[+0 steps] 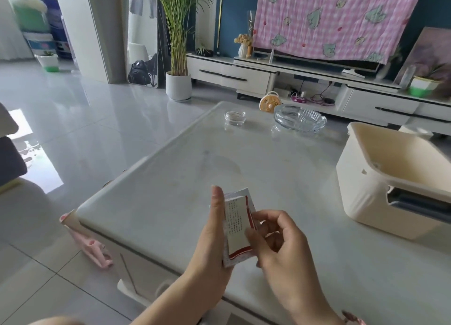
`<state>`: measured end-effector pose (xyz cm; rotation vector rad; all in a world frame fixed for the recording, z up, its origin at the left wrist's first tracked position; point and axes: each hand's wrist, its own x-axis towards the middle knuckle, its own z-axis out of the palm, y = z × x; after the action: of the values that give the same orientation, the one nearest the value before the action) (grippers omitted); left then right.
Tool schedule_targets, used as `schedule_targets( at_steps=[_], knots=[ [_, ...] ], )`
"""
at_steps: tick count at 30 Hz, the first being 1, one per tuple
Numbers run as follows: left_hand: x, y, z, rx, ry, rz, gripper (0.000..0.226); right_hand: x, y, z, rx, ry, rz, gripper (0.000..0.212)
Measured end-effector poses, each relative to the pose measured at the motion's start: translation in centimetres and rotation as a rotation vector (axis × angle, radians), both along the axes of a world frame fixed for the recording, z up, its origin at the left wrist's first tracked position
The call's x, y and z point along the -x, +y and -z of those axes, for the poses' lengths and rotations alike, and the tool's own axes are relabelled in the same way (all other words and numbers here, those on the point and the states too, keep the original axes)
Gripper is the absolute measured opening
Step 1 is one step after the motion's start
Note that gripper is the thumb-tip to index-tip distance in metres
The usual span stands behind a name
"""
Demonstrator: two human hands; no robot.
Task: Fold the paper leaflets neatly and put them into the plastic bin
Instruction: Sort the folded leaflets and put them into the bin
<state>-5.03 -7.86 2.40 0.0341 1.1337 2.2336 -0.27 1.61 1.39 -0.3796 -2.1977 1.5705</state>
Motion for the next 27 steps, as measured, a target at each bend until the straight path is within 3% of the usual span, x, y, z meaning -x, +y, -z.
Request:
schedule_targets(
  at_steps=[3, 7, 9, 11, 13, 17, 20, 24, 27],
  knots=[
    [-0.5, -0.5, 0.0, 0.007, 0.033, -0.006, 0.059, -0.2, -0.5, 0.3, -0.014, -0.017, -0.018, 0.019],
    [0.4, -1.4, 0.7, 0.204, 0.158, -0.222, 0.023, 0.4, 0.4, -0.4, 0.022, -0.016, -0.143, 0.008],
    [1.1, -2.1, 0.8, 0.235, 0.173, -0.322, 0.017, 1.2, 1.9, -0.1, -0.132, 0.016, -0.037, 0.004],
    [1.4, -2.5, 0.8, 0.235, 0.129, -0.384, 0.019, 1.8, 3.4, 1.0, -0.383, -0.015, 0.065, 0.016],
    [1.6, -2.7, 1.0, 0.249, 0.062, -0.404, 0.013, 2.3, 3.8, 2.2, -0.565, -0.138, 0.029, 0.042],
    [1.6, -2.5, 1.5, 0.256, -0.003, -0.36, 0.01, 2.8, 3.3, 2.8, -0.739, -0.23, -0.059, 0.058],
    [1.8, -2.7, 1.6, 0.25, -0.035, -0.344, 0.009, 3.0, 3.5, 2.5, -0.653, -0.261, -0.056, 0.056],
    [1.9, -2.8, 1.5, 0.134, -0.131, -0.22, 0.019, 2.4, 3.7, 2.2, -0.306, -0.154, 0.017, 0.006],
    [1.6, -2.5, 1.2, 0.02, -0.148, -0.133, 0.033, 1.9, 4.1, 1.2, -0.029, -0.074, 0.113, 0.007]
  ],
)
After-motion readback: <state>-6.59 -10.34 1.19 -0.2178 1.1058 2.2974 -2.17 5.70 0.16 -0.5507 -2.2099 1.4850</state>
